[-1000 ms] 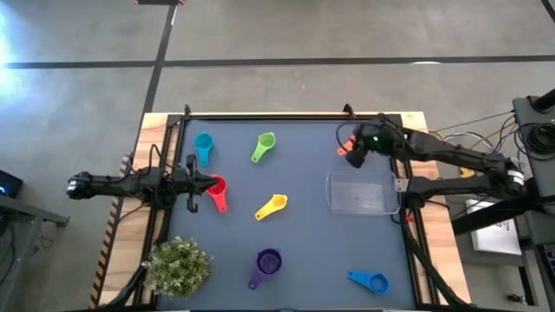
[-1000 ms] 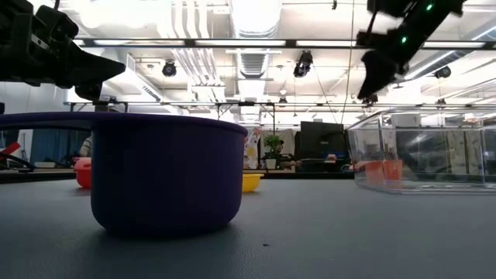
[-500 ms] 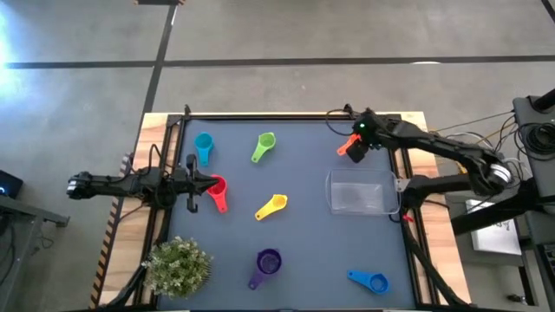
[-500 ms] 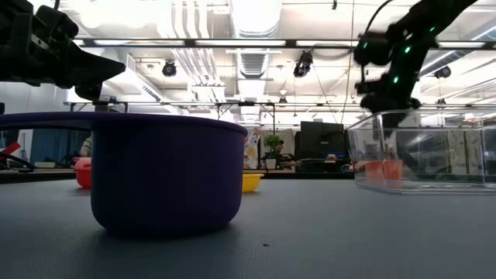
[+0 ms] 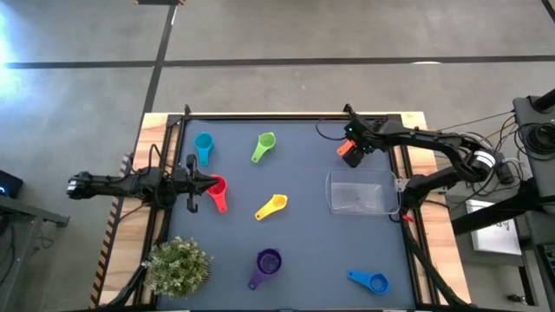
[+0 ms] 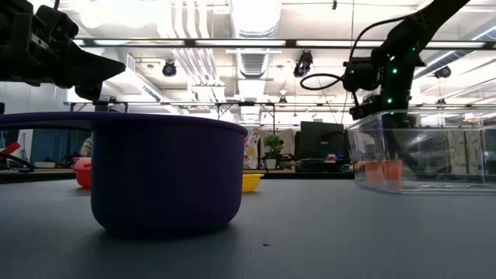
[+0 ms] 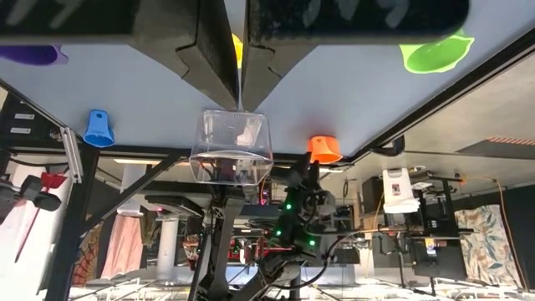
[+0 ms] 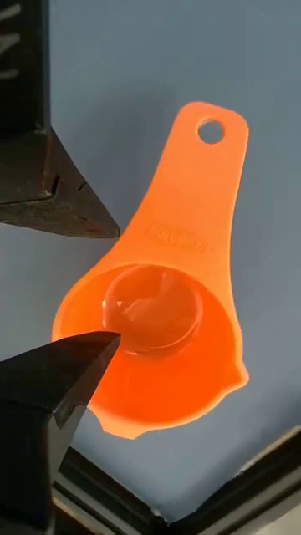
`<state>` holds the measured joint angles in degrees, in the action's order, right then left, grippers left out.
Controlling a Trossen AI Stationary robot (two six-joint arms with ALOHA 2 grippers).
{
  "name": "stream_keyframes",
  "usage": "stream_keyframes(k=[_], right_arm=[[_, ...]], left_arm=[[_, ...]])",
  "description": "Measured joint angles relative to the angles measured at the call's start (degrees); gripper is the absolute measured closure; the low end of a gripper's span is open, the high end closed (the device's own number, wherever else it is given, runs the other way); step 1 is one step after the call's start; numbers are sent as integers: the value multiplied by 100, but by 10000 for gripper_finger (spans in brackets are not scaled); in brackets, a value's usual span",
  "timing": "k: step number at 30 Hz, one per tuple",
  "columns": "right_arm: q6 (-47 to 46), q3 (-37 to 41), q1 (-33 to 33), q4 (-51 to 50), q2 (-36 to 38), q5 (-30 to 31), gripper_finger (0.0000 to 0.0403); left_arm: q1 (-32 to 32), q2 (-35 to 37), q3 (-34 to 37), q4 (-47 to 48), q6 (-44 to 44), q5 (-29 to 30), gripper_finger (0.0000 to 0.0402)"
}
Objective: Nest measuring cups in basket
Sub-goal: Stack the orange measuring cup on top of the violet measuring cup
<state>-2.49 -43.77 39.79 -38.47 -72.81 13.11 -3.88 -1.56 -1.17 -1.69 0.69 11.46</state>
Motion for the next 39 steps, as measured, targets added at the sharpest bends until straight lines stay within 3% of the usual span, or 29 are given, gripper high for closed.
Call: stream_keyframes(k=[5, 19, 29, 39], right_arm=[[-56, 0, 1, 110, -8, 339, 227], [19, 2, 0, 242, -252, 340, 292], [52, 6, 0, 466, -596, 342, 298], [104, 7, 0, 404, -60, 345, 304]], left_arm=[[1, 2, 0, 0, 1, 0, 402], [0, 4, 0, 0, 2, 0, 402], [0, 2, 0, 2, 2, 0, 402], [0, 3, 0, 3, 1, -1, 402]])
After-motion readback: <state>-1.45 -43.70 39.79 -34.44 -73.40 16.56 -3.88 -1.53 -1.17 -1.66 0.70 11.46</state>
